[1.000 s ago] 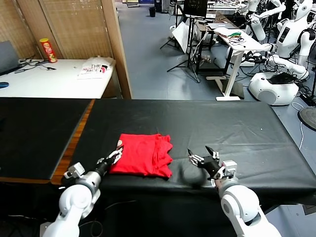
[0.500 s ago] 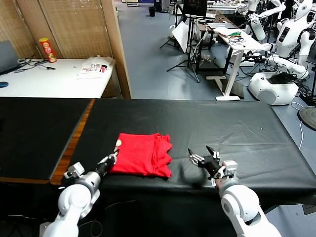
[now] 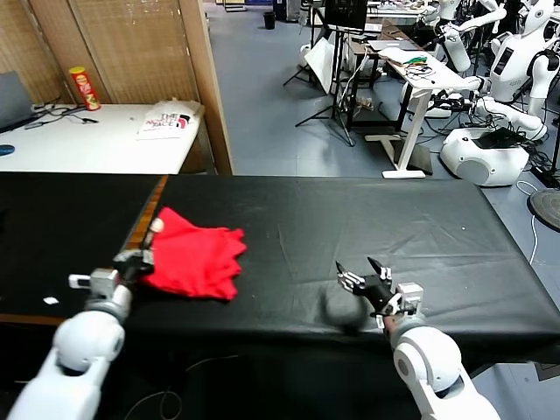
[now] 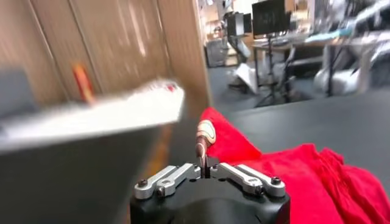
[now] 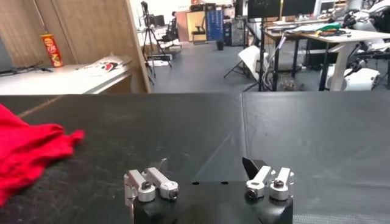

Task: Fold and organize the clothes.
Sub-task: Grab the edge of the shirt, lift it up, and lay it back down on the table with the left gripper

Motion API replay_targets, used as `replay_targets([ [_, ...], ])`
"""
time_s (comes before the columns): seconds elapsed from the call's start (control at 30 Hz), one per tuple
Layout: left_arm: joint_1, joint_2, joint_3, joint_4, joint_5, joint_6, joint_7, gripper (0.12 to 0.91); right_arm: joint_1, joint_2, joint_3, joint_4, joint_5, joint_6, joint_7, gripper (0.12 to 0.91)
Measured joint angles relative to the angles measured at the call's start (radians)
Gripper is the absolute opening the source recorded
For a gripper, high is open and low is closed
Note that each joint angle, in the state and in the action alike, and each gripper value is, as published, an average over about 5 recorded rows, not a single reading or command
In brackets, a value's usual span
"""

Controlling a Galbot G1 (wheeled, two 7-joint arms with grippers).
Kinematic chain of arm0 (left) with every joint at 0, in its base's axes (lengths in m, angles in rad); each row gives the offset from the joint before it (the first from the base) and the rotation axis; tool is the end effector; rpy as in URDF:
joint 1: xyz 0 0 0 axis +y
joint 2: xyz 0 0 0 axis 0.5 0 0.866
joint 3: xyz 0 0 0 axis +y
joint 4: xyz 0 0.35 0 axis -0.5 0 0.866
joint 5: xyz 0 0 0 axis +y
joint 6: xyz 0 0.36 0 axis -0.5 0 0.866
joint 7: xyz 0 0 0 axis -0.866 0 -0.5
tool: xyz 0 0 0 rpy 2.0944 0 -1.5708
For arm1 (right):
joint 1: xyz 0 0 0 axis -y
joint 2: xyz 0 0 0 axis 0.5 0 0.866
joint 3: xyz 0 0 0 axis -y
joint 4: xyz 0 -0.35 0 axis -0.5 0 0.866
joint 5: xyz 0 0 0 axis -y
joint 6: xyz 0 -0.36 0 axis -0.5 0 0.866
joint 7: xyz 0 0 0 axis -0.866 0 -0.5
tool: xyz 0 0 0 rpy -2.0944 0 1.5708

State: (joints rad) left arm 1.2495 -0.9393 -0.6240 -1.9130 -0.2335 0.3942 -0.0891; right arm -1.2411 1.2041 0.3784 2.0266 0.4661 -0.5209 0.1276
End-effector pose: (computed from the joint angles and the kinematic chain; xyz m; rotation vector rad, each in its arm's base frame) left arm 0.2974 0.1628 -0.2294 0.1074 -2.8607 -0.6169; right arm 0.2762 -0.0250 -0.2535 0.2890 -2.7737 -0.0774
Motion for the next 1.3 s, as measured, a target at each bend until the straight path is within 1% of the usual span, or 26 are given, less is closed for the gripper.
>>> replay_targets([
  [0.1, 0.012, 0.054, -0.014, -0.035, 0.076, 0.018, 0.006, 0.154, 0.001, 0.003, -0.002, 0.0, 0.0, 0.0, 0.0, 0.798],
  [0.17, 0.014, 0.069, -0.01, -0.066, 0.097, 0.04, -0.001, 0.154, -0.001, 0.005, -0.003, -0.001, 0.0, 0.001, -0.001, 0.798],
  [0.23, 0.011, 0.069, 0.005, -0.1, 0.09, 0.068, -0.018, 0.154, -0.004, 0.007, -0.005, -0.002, -0.001, 0.001, -0.001, 0.798],
  [0.3, 0.006, 0.056, 0.032, -0.129, 0.059, 0.089, -0.042, 0.154, -0.008, 0.009, -0.004, -0.003, -0.003, 0.001, -0.001, 0.798],
  [0.4, -0.004, 0.017, 0.091, -0.159, -0.016, 0.099, -0.073, 0.154, -0.013, 0.01, -0.001, -0.001, -0.004, 0.001, 0.0, 0.798],
  [0.47, -0.013, -0.02, 0.141, -0.168, -0.062, 0.098, -0.084, 0.154, -0.015, 0.008, 0.001, 0.001, -0.004, 0.001, -0.001, 0.798],
  [0.53, -0.021, -0.062, 0.194, -0.167, -0.088, 0.097, -0.092, 0.154, -0.016, 0.005, 0.004, 0.001, -0.002, 0.001, -0.003, 0.798],
  [0.67, -0.028, -0.158, 0.295, -0.15, -0.095, 0.081, -0.106, 0.154, -0.014, -0.002, 0.01, -0.005, 0.002, 0.003, -0.009, 0.798],
  [0.8, -0.025, -0.255, 0.372, -0.118, -0.076, 0.042, -0.117, 0.167, -0.007, -0.009, 0.006, -0.009, 0.01, 0.011, -0.015, 0.798],
  [0.83, -0.023, -0.276, 0.387, -0.11, -0.069, 0.029, -0.117, 0.19, -0.005, -0.012, 0.004, -0.009, 0.015, 0.013, -0.017, 0.798],
  [0.9, -0.019, -0.312, 0.413, -0.095, -0.062, -0.002, -0.117, 0.269, 0.0, -0.018, -0.001, -0.01, 0.024, 0.016, -0.021, 0.798],
  [0.93, -0.017, -0.326, 0.424, -0.089, -0.061, -0.017, -0.118, 0.319, 0.003, -0.021, -0.004, -0.011, 0.031, 0.017, -0.024, 0.798],
  [0.97, -0.015, -0.337, 0.433, -0.084, -0.062, -0.033, -0.119, 0.386, 0.005, -0.025, -0.007, -0.011, 0.037, 0.016, -0.025, 0.798],
  [1.03, -0.013, -0.352, 0.445, -0.079, -0.065, -0.066, -0.121, 0.487, 0.01, -0.033, -0.015, -0.01, 0.059, 0.012, -0.026, 0.798],
  [1.07, -0.012, -0.354, 0.447, -0.079, -0.066, -0.082, -0.12, 0.554, 0.014, -0.037, -0.02, -0.009, 0.076, 0.006, -0.025, 0.798],
  [1.17, -0.011, -0.348, 0.445, -0.089, -0.074, -0.117, -0.116, 0.704, 0.027, -0.048, -0.044, -0.012, 0.148, -0.025, -0.026, 0.798],
  [1.2, -0.011, -0.341, 0.442, -0.095, -0.078, -0.127, -0.114, 0.74, 0.034, -0.049, -0.055, -0.015, 0.176, -0.039, -0.027, 0.798],
  [1.27, -0.01, -0.322, 0.43, -0.108, -0.084, -0.151, -0.112, 0.783, 0.052, -0.045, -0.086, -0.026, 0.227, -0.067, -0.03, 0.798],
  [1.3, -0.008, -0.31, 0.423, -0.115, -0.087, -0.168, -0.111, 0.79, 0.064, -0.041, -0.105, -0.034, 0.248, -0.078, -0.031, 0.798],
])
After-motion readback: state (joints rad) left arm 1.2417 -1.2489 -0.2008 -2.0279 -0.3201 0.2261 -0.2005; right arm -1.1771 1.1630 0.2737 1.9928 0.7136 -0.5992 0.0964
